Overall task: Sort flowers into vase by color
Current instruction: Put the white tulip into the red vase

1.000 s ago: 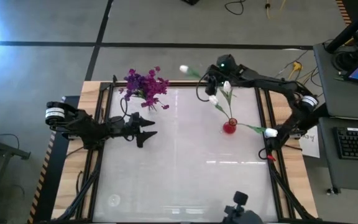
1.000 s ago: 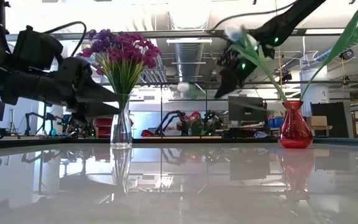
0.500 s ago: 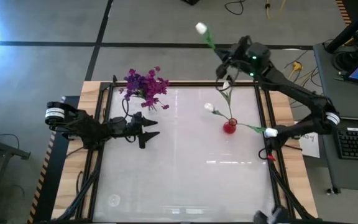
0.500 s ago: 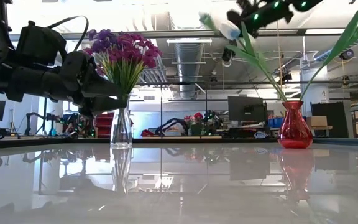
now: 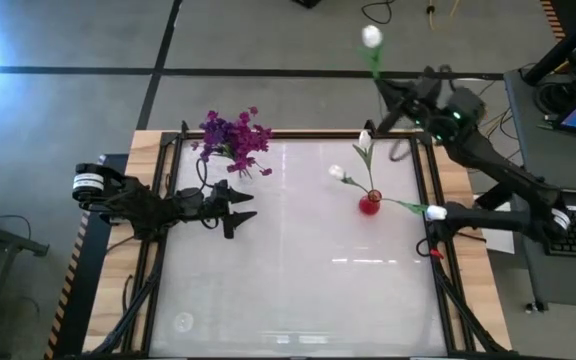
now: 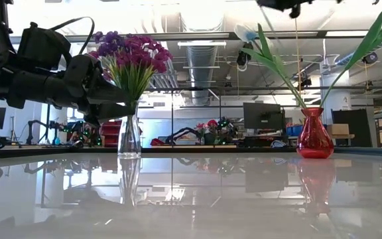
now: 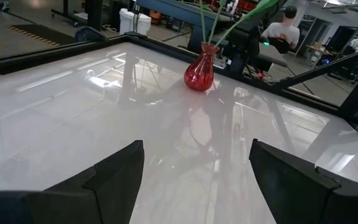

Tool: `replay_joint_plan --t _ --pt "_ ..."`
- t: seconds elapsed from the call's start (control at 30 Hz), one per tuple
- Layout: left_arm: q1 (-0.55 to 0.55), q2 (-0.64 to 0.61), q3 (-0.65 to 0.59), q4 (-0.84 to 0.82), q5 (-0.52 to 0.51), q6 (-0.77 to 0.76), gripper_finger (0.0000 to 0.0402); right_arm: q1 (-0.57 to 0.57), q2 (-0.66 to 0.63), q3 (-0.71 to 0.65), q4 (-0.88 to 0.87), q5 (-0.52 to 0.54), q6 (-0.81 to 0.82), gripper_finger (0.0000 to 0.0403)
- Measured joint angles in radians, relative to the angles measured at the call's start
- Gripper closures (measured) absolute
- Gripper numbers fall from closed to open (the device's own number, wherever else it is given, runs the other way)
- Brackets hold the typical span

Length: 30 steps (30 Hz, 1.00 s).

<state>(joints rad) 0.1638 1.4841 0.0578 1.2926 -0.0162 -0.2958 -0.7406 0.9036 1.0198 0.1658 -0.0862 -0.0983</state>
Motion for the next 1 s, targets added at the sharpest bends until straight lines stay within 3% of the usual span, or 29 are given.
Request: replay_joint_plan --t 0.3,0.5,0.7,1.0 --pt "0.0 0.0 0.009 0.001 0.0 0.0 0.0122 0.067 -0.253 -0.24 0.148 -0.004 0.104 0.0394" --pt "0.0 0.0 0.013 0.001 0.0 0.001 0.0122 0.107 -0.36 -0.321 0.173 -0.053 0.155 0.0394" --pt "0.0 0.0 0.013 0.001 0.0 0.002 0.0122 0.134 -0.387 -0.414 0.276 -0.119 0.208 0.0394" --pt "0.0 0.0 0.013 0.001 0.0 -0.005 0.0122 0.163 -0.371 -0.639 0.591 -0.133 0.281 0.0394"
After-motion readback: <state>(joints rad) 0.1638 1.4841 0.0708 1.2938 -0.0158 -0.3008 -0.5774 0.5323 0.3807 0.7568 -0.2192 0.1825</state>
